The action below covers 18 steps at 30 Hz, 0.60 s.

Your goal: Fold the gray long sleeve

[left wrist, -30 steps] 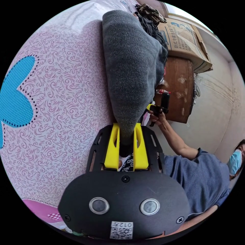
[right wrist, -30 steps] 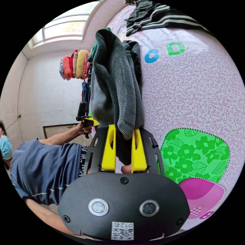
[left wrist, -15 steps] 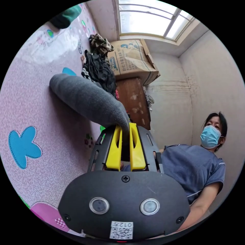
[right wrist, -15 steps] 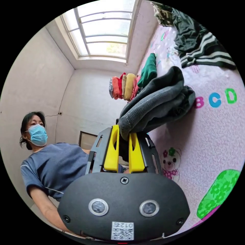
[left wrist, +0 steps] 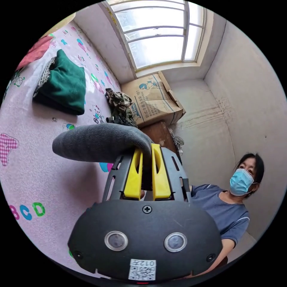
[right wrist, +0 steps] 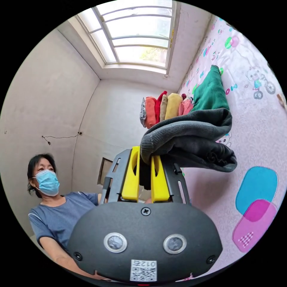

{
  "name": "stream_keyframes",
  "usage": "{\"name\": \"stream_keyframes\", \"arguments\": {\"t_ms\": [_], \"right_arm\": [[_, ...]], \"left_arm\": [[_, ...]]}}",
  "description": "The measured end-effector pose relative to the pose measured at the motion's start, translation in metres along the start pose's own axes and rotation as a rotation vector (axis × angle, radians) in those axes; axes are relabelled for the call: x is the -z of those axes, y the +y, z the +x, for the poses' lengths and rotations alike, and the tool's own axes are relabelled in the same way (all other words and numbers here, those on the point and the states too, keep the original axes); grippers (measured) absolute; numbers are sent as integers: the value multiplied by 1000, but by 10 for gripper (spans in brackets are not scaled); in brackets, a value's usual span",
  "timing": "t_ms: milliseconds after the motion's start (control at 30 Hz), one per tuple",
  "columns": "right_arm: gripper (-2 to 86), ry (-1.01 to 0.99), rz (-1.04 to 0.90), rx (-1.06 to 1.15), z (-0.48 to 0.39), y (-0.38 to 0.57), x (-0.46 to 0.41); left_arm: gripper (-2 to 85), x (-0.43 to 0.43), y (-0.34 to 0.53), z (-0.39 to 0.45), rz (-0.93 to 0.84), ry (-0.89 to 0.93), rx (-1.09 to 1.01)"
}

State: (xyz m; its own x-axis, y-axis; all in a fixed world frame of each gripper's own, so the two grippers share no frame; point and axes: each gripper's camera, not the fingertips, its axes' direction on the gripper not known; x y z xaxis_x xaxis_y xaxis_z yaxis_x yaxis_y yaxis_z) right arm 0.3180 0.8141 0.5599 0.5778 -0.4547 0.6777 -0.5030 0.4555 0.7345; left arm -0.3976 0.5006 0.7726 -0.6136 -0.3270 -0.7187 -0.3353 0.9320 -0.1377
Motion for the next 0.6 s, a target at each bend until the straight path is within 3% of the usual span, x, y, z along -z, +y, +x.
{"name": "stream_keyframes", "arguments": {"t_ms": [400, 600], "right_arm": [[24, -6, 61, -98, 136, -192, -95], [33, 47, 111, -111, 192, -287, -136]], "left_arm": [[78, 27, -214, -42, 50, -82, 137], [83, 9, -324, -29, 53, -342, 91]]}}
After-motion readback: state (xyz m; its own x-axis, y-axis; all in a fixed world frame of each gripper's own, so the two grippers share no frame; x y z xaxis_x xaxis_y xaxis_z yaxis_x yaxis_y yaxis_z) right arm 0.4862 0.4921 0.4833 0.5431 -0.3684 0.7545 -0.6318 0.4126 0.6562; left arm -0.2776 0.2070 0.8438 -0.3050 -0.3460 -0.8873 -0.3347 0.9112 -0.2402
